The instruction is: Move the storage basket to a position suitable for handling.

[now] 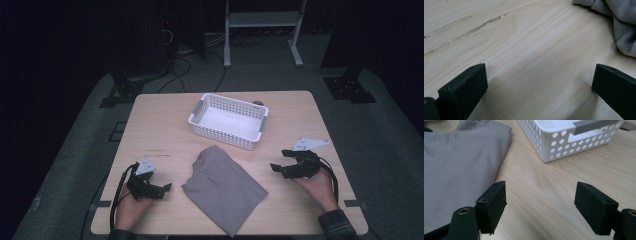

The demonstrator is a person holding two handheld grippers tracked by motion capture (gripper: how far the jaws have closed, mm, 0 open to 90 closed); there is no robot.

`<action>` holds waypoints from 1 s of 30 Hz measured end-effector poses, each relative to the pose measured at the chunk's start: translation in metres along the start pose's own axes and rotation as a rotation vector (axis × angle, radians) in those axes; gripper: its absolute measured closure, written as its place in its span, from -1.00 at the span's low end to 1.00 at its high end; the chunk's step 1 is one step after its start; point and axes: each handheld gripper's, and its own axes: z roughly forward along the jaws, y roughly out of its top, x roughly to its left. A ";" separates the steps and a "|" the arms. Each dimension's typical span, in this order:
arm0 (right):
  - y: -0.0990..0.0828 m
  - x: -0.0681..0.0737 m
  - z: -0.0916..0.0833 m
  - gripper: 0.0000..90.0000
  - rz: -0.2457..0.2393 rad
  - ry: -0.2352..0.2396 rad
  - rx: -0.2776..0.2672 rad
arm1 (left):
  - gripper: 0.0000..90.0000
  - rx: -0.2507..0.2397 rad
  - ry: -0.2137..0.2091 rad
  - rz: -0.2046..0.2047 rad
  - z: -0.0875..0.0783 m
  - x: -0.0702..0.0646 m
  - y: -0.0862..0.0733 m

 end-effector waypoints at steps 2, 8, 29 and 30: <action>0.004 0.000 0.001 -0.45 -0.005 0.007 -0.002 | -1.00 0.000 0.000 0.000 0.000 0.000 0.000; 0.014 0.002 0.002 -0.42 -0.014 0.013 -0.013 | -1.00 0.000 0.000 0.000 0.000 0.000 0.000; 0.052 0.001 0.008 -0.16 -0.047 0.055 -0.052 | -1.00 0.000 0.000 -0.001 0.000 0.000 0.000; 0.053 0.001 0.009 -0.15 -0.052 0.057 -0.057 | -1.00 -0.001 0.000 -0.001 0.000 0.000 0.000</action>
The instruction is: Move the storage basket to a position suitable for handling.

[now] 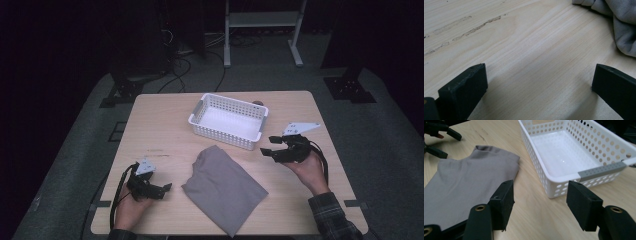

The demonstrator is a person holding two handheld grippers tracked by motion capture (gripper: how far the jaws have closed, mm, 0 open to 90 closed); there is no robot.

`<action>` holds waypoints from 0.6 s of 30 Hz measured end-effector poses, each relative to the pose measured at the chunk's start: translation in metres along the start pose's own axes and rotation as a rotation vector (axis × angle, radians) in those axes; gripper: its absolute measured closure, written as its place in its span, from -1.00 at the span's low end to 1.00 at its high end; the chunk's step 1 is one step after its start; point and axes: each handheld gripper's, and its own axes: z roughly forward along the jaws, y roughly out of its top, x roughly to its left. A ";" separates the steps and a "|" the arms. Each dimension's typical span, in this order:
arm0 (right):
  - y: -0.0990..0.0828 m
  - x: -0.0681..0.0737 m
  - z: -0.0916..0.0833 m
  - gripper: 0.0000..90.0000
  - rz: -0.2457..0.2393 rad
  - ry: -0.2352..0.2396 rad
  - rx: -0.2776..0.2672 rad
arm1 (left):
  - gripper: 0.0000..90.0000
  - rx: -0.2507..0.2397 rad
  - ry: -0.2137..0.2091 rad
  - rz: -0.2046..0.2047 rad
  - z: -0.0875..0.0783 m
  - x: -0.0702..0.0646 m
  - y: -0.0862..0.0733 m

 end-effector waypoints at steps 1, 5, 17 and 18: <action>0.002 0.000 0.001 -0.13 -0.004 0.002 -0.001 | -1.00 0.001 0.000 0.000 0.000 0.000 0.000; 0.009 -0.002 0.006 -0.05 -0.014 0.015 0.006 | -1.00 -0.001 0.001 0.001 0.000 0.000 0.000; 0.027 -0.006 0.028 0.15 -0.028 0.044 0.031 | -1.00 0.002 0.000 0.002 0.000 0.000 0.000; 0.029 -0.005 0.030 0.17 -0.026 0.049 0.034 | -1.00 0.003 0.000 0.003 0.000 0.000 0.000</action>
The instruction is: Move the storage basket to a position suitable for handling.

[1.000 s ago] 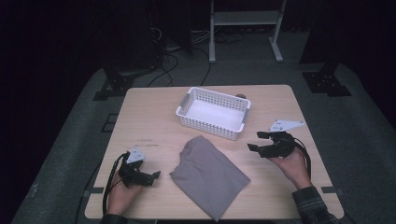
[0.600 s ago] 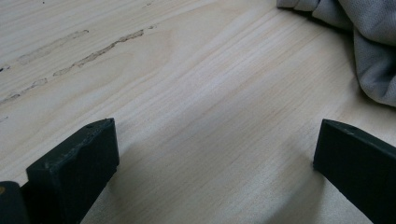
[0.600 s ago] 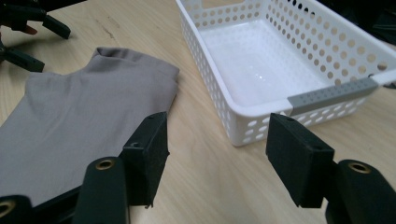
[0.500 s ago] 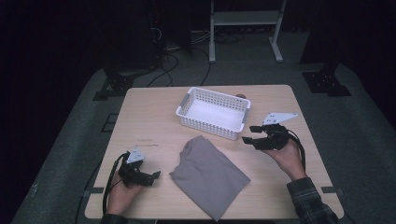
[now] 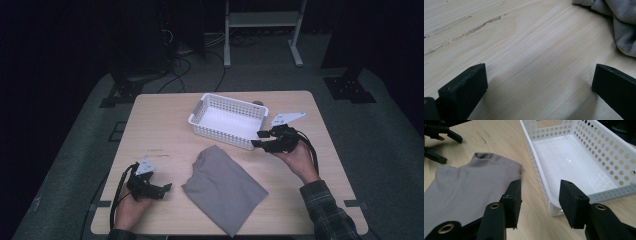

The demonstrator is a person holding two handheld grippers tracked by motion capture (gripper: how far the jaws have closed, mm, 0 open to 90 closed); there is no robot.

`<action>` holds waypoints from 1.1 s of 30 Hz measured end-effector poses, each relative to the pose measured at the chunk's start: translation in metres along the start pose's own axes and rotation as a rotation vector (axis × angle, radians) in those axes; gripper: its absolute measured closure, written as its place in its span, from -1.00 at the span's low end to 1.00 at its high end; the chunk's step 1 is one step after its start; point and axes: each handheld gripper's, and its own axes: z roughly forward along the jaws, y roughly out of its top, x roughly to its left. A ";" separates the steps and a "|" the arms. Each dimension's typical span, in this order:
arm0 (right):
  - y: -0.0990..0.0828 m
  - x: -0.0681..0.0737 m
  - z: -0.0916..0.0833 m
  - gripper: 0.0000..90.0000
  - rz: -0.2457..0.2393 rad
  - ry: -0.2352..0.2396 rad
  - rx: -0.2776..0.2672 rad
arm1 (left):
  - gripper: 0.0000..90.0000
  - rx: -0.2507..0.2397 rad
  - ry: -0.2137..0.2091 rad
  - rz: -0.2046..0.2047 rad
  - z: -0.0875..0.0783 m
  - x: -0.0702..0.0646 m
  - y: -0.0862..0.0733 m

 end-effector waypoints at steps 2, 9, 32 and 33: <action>0.003 0.000 0.004 0.20 -0.008 0.002 0.007 | -1.00 0.000 0.000 0.000 0.000 0.000 0.000; 0.015 0.001 0.019 0.25 -0.024 0.014 0.019 | -1.00 -0.003 0.001 -0.001 0.000 0.000 0.000; 0.022 -0.007 0.063 0.54 -0.032 -0.001 0.113 | -1.00 -0.003 0.000 0.000 0.000 0.000 0.000; 0.022 -0.007 0.064 0.54 -0.030 -0.001 0.118 | -1.00 -0.003 0.001 0.000 0.000 0.000 0.000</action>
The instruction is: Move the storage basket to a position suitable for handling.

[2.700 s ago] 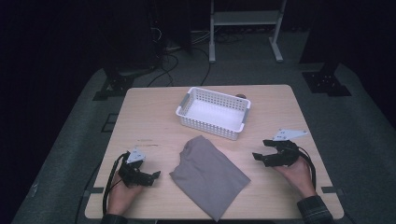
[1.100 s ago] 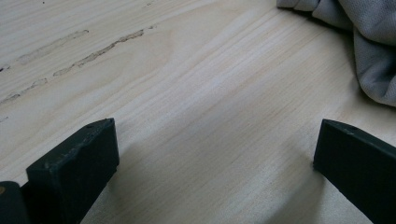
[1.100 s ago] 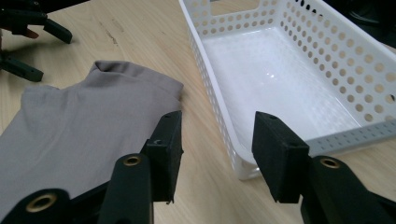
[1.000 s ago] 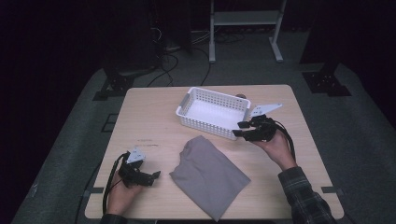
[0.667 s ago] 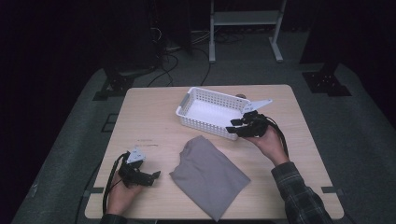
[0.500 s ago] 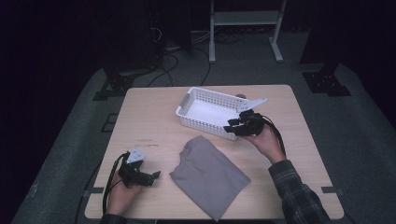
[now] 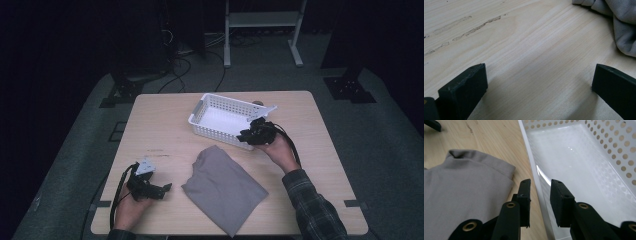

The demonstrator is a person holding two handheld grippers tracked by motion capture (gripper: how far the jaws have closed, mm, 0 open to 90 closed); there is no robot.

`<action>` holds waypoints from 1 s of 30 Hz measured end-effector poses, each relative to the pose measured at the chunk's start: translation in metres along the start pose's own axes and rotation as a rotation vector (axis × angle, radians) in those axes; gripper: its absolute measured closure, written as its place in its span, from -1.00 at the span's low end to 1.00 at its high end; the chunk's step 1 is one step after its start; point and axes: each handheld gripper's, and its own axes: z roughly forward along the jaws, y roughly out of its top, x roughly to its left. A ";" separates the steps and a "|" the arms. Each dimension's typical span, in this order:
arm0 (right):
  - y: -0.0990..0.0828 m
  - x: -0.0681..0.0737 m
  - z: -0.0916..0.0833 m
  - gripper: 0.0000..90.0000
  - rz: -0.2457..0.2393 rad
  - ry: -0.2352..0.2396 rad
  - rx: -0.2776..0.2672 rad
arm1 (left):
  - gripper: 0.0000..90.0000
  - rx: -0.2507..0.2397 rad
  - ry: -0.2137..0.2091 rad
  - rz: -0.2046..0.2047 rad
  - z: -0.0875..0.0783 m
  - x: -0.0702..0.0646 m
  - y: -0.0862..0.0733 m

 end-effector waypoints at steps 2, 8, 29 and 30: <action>-0.001 -0.001 0.002 0.58 -0.003 -0.005 0.014 | -1.00 0.000 0.000 0.000 0.000 0.000 0.000; -0.002 -0.001 0.006 0.68 -0.008 -0.006 0.029 | -1.00 0.000 0.000 0.000 0.000 0.000 0.000; 0.000 0.003 0.001 0.87 -0.027 -0.030 0.033 | -1.00 0.002 -0.002 0.004 -0.001 0.000 0.000; 0.000 0.003 0.000 0.87 -0.021 -0.031 0.030 | -1.00 0.002 -0.002 0.005 -0.001 0.000 0.000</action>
